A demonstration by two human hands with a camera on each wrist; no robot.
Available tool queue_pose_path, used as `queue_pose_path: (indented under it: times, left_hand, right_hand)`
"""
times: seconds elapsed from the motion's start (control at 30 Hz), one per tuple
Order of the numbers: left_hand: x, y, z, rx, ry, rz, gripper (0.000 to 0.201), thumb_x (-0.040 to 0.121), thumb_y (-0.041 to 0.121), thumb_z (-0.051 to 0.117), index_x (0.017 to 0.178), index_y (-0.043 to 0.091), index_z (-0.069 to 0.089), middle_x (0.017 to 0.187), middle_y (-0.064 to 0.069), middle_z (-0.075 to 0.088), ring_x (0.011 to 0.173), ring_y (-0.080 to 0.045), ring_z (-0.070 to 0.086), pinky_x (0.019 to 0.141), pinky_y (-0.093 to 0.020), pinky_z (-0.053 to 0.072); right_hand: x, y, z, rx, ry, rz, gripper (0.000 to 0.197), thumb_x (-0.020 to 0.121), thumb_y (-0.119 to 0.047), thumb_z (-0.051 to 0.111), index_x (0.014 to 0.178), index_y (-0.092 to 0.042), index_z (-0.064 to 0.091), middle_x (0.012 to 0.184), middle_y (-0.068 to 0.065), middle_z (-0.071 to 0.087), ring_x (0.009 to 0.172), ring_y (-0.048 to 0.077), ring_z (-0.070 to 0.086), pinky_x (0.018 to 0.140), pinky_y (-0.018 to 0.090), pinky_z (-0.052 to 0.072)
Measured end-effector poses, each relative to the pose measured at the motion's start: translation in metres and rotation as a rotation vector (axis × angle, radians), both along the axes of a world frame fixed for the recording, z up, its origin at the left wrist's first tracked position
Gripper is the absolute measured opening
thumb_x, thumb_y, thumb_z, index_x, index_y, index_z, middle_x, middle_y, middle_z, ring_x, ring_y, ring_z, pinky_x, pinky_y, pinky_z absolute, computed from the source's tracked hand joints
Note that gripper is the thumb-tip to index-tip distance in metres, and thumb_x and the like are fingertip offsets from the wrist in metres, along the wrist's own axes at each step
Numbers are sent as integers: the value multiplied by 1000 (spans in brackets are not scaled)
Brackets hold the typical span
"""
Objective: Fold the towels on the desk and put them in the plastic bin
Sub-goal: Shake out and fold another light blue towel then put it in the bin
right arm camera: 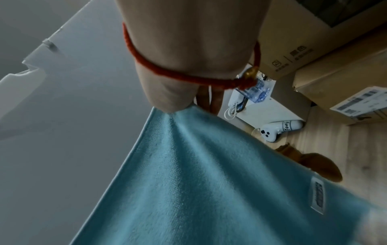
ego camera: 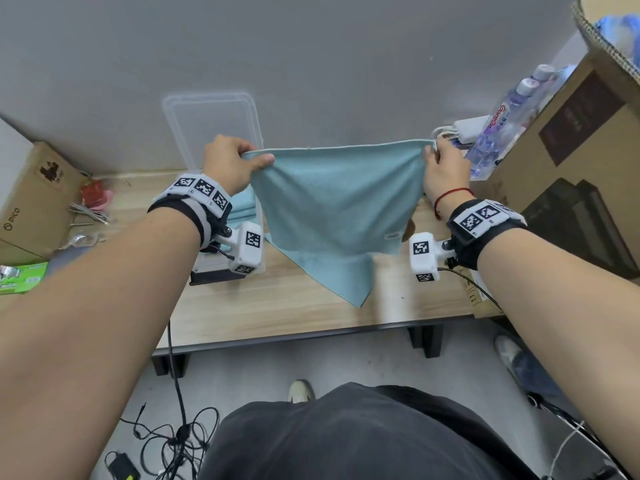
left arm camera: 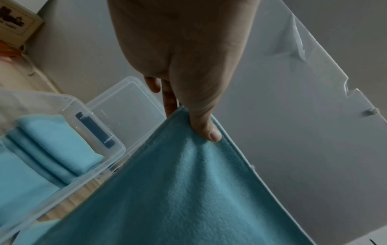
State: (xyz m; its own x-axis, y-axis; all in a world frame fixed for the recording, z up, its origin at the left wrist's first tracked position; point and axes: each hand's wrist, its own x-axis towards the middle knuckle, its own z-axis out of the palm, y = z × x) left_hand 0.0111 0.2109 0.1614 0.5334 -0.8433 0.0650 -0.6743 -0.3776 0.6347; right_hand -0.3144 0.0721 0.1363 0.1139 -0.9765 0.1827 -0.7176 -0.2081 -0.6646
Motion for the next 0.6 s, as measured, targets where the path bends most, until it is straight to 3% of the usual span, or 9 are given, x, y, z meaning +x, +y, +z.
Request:
queue_pose_path:
  times: [0.1, 0.17, 0.27, 0.37, 0.47, 0.6]
  left_hand:
    - [2, -3, -1, -73, -44, 9, 29, 91, 38, 61, 96, 12, 73, 84, -12, 69, 74, -23, 57, 73, -31, 48]
    - [0, -5, 2, -100, -56, 17, 29, 95, 35, 53, 99, 12, 70, 85, -10, 67, 77, -25, 58, 75, -32, 49]
    - [-5, -9, 3, -156, -8, -23, 25, 97, 30, 46, 95, 12, 63, 79, -7, 59, 73, -21, 51, 71, -34, 46]
    - [-11, -12, -5, -206, 119, -61, 19, 97, 28, 42, 83, 23, 53, 69, 4, 49, 66, -15, 44, 66, -36, 45]
    - [-23, -7, -18, -205, 210, -71, 24, 98, 25, 41, 74, 28, 45, 69, 9, 42, 65, -9, 39, 66, -30, 37]
    - [-34, 14, -64, -55, 253, -81, 21, 99, 26, 40, 80, 22, 48, 74, 4, 48, 71, -17, 46, 67, -33, 44]
  right_hand:
    - [2, 0, 2, 22, -47, 0, 29, 102, -23, 41, 75, -16, 40, 80, 11, 49, 75, 23, 44, 65, 31, 28]
    - [5, -2, 5, 37, -99, -1, 32, 102, -23, 41, 70, -20, 36, 77, 8, 47, 74, 21, 43, 64, 30, 26]
    - [8, -1, 9, 61, -306, -35, 33, 98, -22, 41, 67, -24, 31, 67, -6, 36, 65, 12, 35, 64, 29, 24]
    - [8, 4, 8, 64, -483, -96, 20, 88, -19, 42, 68, -20, 40, 69, -4, 38, 66, 10, 33, 66, 31, 27]
    - [2, 15, 0, 93, -510, -150, 17, 82, -19, 41, 67, -13, 46, 70, -1, 40, 68, 12, 35, 64, 30, 27]
    - [-13, 37, -40, 240, -364, -235, 20, 90, -18, 45, 76, -9, 54, 77, 4, 46, 78, 18, 40, 62, 30, 24]
